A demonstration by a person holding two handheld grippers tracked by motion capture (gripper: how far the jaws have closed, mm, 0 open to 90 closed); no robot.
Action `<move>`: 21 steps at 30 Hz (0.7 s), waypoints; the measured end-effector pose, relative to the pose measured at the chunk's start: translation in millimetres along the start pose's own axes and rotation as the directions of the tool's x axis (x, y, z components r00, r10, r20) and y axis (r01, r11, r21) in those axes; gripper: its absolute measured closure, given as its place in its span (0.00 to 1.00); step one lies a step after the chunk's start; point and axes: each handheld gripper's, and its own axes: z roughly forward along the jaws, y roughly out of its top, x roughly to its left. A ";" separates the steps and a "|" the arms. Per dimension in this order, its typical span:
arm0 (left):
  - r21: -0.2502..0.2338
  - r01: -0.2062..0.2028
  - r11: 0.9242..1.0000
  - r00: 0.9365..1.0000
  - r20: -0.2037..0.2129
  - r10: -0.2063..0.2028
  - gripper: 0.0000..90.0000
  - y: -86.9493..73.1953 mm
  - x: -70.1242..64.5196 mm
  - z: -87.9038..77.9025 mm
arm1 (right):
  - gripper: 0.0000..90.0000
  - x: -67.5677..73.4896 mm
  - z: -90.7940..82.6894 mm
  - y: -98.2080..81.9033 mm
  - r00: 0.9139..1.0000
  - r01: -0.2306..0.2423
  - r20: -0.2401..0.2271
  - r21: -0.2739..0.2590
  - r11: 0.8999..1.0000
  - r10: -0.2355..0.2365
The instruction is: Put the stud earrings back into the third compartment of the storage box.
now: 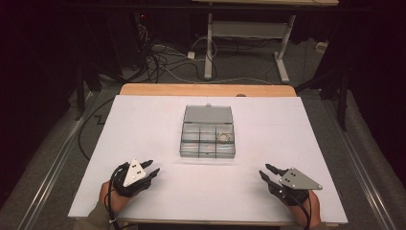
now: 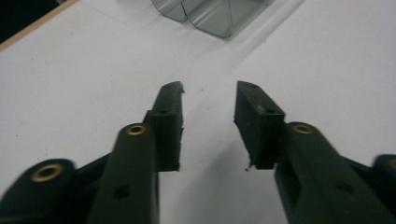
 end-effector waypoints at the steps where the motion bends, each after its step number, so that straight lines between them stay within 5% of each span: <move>1: 0.008 0.000 1.000 1.000 -0.005 0.000 0.73 -1.1 0.5 -1.1 | 0.80 0.2 0.3 -0.1 1.000 -0.001 -0.001 0.006 1.000 0.001; 8: 0.015 0.025 1.000 1.000 0.018 -0.025 0.95 -3.5 5.9 -1.3 | 0.99 -1.1 3.9 0.0 1.000 0.020 -0.011 0.036 0.999 -0.019; 12: 0.022 -0.013 1.000 0.999 0.034 0.012 0.97 -1.5 5.5 0.2 | 1.00 -2.6 6.8 -0.6 0.999 0.030 -0.017 0.046 0.998 -0.029; 21: 0.034 -0.018 0.999 0.999 0.051 0.016 0.96 -2.8 5.3 5.5 | 1.00 -2.3 6.6 2.1 0.999 0.047 -0.020 0.022 0.999 -0.047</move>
